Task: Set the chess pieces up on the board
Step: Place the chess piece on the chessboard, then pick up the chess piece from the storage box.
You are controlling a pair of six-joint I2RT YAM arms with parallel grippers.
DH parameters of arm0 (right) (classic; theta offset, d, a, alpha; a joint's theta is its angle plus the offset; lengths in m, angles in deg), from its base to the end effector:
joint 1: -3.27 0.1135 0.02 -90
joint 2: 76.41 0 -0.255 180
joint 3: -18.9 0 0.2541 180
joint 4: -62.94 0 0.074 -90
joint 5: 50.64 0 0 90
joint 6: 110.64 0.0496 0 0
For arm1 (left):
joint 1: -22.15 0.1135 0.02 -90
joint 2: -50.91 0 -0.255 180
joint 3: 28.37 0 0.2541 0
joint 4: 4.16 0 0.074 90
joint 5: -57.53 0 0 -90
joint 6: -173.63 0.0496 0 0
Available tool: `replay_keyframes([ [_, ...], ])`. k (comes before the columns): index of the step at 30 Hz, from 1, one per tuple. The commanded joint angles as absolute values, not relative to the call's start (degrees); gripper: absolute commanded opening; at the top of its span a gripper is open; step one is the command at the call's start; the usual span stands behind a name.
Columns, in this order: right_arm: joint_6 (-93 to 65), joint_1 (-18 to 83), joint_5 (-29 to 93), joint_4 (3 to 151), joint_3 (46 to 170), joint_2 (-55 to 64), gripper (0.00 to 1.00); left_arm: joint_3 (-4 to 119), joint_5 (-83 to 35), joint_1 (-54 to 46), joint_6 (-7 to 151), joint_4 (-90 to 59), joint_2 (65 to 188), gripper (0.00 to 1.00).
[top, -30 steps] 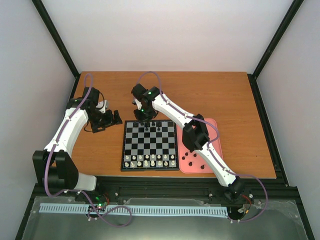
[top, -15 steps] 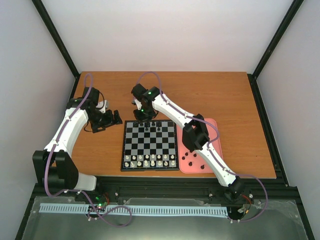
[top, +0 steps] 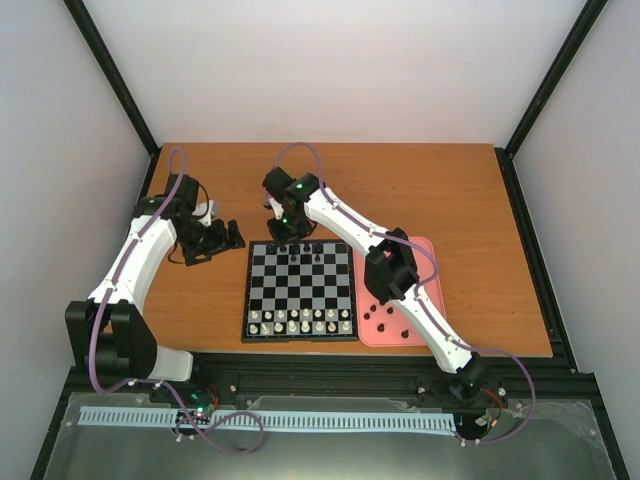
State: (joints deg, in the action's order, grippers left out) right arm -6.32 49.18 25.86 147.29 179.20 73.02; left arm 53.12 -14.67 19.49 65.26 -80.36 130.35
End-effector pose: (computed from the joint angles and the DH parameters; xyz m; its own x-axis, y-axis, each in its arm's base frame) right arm 0.3562 0.3843 0.1739 -0.8305 -0.5117 -0.2202 -0.5565 0.7797 0.2872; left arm 0.2593 -0.0272 0.2567 -0.9522 -0.2562 -0.1665 -0.1818 0.9130 -0.3652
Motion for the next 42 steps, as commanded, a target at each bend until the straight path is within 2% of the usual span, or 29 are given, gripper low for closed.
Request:
replay_keyframes([
  [1, -7.1, 49.8, 29.4, 147.0, 180.9, 69.1, 0.32, 53.6, -14.0, 19.3, 64.7, -79.2, 130.9, 1.0],
  [10, -6.6, 49.5, 32.9, 150.3, 180.1, 59.9, 0.45, 54.4, -14.0, 19.3, 64.8, -79.6, 131.3, 1.0],
  [13, -5.5, 49.1, 35.9, 153.5, 176.1, 55.4, 0.46, 55.1, -14.4, 19.3, 64.8, -80.0, 131.4, 1.0],
  [15, -4.2, 48.7, 39.8, 156.3, 171.5, 50.9, 0.51, 55.7, -14.4, 19.3, 64.9, -80.3, 131.6, 1.0],
  [21, 3.3, 47.0, 48.0, 162.8, 148.6, 33.3, 0.59, 57.0, -14.6, 19.3, 64.7, -81.1, 131.6, 1.0],
  [30, 16.6, 42.9, 39.0, 155.7, 105.3, 4.5, 0.55, 55.9, -13.3, 19.3, 64.7, -80.9, 130.8, 1.0],
  [36, 20.7, 40.1, 34.2, 147.4, 87.8, -3.1, 0.51, 54.7, -13.1, 19.3, 64.7, -80.4, 130.8, 1.0],
  [42, 19.9, 36.4, 30.1, 139.1, 79.2, -3.0, 0.47, 54.0, -12.8, 19.3, 64.6, -80.0, 131.0, 1.0],
])
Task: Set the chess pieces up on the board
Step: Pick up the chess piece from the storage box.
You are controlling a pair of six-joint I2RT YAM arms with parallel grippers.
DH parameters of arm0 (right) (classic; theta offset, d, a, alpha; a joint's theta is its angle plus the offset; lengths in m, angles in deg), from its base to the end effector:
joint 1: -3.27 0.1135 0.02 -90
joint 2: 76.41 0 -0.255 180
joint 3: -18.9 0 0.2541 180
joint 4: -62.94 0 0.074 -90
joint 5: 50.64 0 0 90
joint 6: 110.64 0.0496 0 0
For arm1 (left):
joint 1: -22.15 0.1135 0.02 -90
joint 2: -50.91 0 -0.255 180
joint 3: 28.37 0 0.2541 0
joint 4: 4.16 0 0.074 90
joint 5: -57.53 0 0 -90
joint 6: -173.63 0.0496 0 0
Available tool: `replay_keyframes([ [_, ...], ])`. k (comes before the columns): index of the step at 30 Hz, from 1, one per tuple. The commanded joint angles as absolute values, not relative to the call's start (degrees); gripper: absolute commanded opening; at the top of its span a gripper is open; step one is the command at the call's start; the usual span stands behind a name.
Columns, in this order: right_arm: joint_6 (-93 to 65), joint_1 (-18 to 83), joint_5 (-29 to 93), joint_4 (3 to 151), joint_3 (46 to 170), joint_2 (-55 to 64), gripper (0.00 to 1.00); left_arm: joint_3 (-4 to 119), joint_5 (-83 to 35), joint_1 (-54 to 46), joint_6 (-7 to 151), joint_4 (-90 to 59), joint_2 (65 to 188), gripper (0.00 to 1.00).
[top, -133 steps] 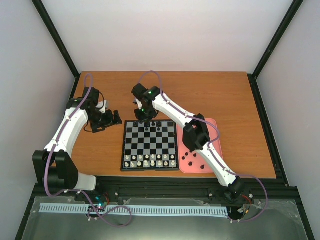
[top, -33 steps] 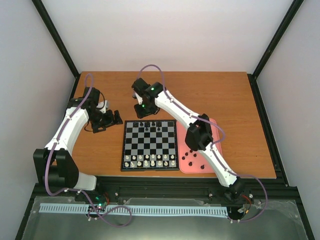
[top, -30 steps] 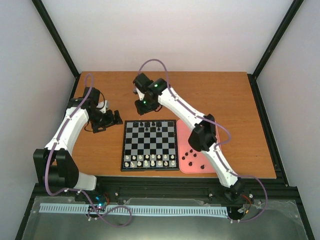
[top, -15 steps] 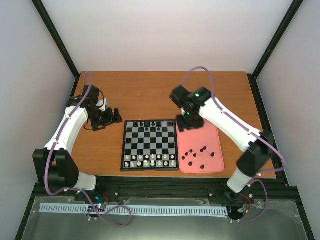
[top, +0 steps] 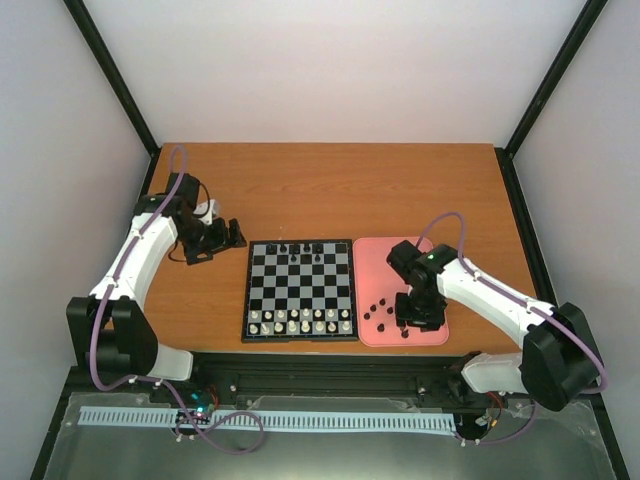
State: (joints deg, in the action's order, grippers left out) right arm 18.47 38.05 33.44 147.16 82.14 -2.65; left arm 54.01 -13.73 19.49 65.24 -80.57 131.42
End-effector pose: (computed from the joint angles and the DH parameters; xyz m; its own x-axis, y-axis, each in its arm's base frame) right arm 0.1518 0.1116 0.1890 -0.9886 0.0773 0.1290 0.0815 0.9963 0.0276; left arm 0.2631 -0.0282 0.2567 -0.9545 -0.2547 -0.1553 -0.1809 0.9080 -0.3779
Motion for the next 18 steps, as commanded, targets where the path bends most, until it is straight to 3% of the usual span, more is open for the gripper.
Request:
replay_keyframes([
  [1, 19.6, 36.2, 30.0, 138.2, 78.6, -2.4, 0.47, 54.1, -12.9, 19.3, 64.6, -80.0, 130.9, 1.0],
  [18, 20.6, 34.7, 29.0, 130.8, 73.0, 3.4, 0.43, 54.0, -13.5, 19.3, 65.0, -80.2, 131.5, 1.0],
])
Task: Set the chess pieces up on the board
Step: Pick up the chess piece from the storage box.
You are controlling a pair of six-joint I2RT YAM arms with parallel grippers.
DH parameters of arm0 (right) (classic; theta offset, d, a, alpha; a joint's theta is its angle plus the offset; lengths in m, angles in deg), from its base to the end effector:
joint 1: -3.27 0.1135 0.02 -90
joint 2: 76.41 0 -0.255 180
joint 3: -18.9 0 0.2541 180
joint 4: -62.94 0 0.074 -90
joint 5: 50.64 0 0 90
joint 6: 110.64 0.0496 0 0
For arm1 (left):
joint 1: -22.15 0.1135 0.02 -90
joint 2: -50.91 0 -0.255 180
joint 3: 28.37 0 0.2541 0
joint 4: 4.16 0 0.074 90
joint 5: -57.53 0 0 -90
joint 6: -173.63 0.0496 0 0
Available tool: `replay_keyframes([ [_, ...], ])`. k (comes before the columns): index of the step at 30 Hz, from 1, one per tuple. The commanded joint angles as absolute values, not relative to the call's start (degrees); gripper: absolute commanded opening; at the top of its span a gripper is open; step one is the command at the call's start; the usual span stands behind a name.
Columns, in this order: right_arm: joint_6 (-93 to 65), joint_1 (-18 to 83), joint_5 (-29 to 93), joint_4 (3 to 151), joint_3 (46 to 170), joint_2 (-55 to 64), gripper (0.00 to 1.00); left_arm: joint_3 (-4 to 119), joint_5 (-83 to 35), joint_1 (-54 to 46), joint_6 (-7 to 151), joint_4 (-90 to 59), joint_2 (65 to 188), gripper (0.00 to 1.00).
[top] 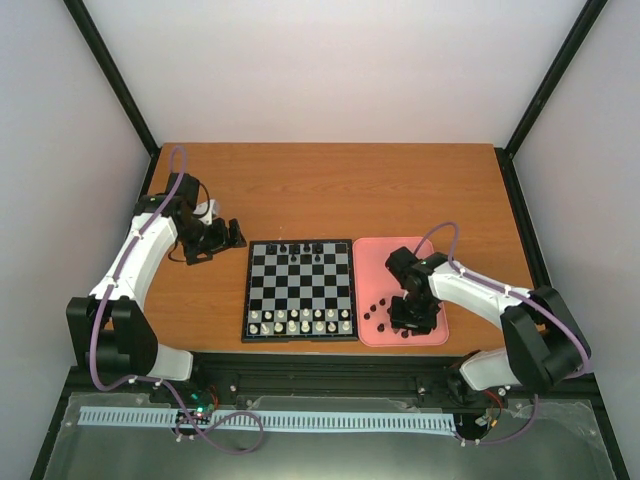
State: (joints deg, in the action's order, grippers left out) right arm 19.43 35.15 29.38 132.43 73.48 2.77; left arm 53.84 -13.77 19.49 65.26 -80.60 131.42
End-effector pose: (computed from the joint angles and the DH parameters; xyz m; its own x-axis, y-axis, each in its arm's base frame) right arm 0.1605 0.1100 0.1357 -0.9762 0.1394 0.1659 0.1552 0.9841 0.0864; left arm 0.2628 -0.0281 0.2558 -0.9550 -0.2545 -0.1523 -0.1820 0.9084 -0.3765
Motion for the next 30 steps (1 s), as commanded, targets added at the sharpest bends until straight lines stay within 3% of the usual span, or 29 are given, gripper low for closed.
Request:
replay_keyframes([
  [1, 20.6, 34.7, 29.0, 130.8, 73.2, 3.5, 0.43, 54.1, -13.5, 19.3, 65.0, -80.2, 131.5, 1.0],
  [15, 23.4, 34.7, 32.1, 137.1, 78.2, -0.4, 0.51, 55.2, -13.3, 19.3, 64.6, -81.2, 131.4, 1.0],
  [30, 22.8, 34.7, 32.5, 137.2, 75.3, -2.1, 0.5, 54.7, -13.4, 19.3, 64.4, -80.3, 131.1, 1.0],
])
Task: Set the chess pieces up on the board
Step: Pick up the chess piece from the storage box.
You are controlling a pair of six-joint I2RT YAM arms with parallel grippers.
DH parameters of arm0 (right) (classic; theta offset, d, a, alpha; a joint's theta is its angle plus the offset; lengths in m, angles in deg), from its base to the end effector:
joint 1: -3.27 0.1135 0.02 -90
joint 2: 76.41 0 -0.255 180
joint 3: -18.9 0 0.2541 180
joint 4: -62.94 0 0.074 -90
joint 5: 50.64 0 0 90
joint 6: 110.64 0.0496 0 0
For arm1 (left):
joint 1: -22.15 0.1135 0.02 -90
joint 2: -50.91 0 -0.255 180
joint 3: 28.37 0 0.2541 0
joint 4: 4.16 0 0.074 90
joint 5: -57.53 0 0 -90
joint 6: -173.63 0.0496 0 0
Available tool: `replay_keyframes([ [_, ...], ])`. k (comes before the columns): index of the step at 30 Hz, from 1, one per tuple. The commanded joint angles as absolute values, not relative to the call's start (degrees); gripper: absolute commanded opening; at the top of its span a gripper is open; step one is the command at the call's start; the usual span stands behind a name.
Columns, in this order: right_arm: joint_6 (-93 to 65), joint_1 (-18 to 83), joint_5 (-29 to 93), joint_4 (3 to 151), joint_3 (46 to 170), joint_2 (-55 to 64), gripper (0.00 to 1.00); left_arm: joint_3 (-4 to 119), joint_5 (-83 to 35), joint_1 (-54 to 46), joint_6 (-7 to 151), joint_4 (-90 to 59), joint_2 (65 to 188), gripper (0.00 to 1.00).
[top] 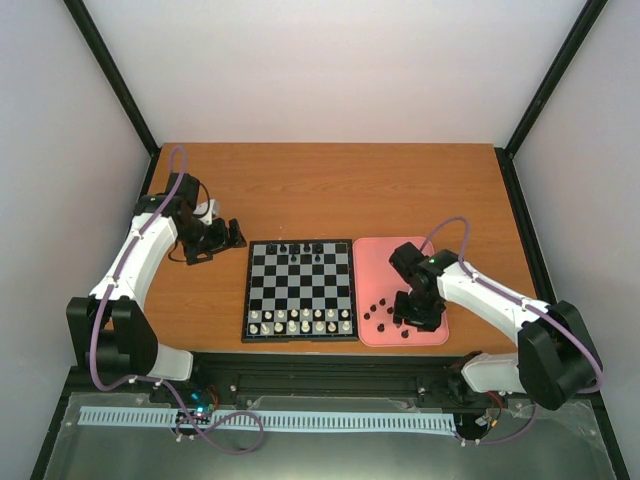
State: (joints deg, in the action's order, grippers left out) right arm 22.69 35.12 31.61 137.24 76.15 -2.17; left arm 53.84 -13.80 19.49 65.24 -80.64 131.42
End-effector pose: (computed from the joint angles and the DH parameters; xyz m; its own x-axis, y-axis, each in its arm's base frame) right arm 0.1587 0.1065 0.1615 -0.9748 0.1949 0.1089 0.2043 0.9754 0.0826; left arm 0.2627 -0.0281 0.2558 -0.9550 -0.2548 -0.1517 -0.1827 0.9085 -0.3759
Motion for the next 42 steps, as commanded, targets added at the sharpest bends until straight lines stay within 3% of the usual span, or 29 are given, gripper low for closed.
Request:
replay_keyframes([
  [1, 22.7, 34.7, 32.4, 137.0, 75.1, -1.9, 0.5, 54.6, -13.3, 19.3, 64.3, -80.2, 131.2, 1.0],
  [15, 22.3, 34.7, 30.0, 131.2, 73.4, 3.2, 0.44, 53.2, -13.3, 19.3, 64.5, -79.2, 131.4, 1.0],
  [21, 22.8, 34.8, 29.8, 130.7, 72.6, 4.4, 0.28, 53.3, -13.3, 19.3, 64.5, -79.3, 131.6, 1.0],
  [30, 23.6, 34.9, 30.4, 133.0, 72.7, 2.5, 0.23, 52.9, -13.2, 19.3, 64.4, -79.2, 131.4, 1.0],
  [34, 23.9, 34.9, 30.5, 133.1, 72.4, 1.7, 0.12, 53.1, -13.2, 19.3, 64.4, -79.2, 131.4, 1.0],
  [42, 24.2, 35.5, 31.6, 136.4, 75.2, -0.1, 0.03, 53.3, -13.0, 19.3, 64.2, -79.4, 131.1, 1.0],
])
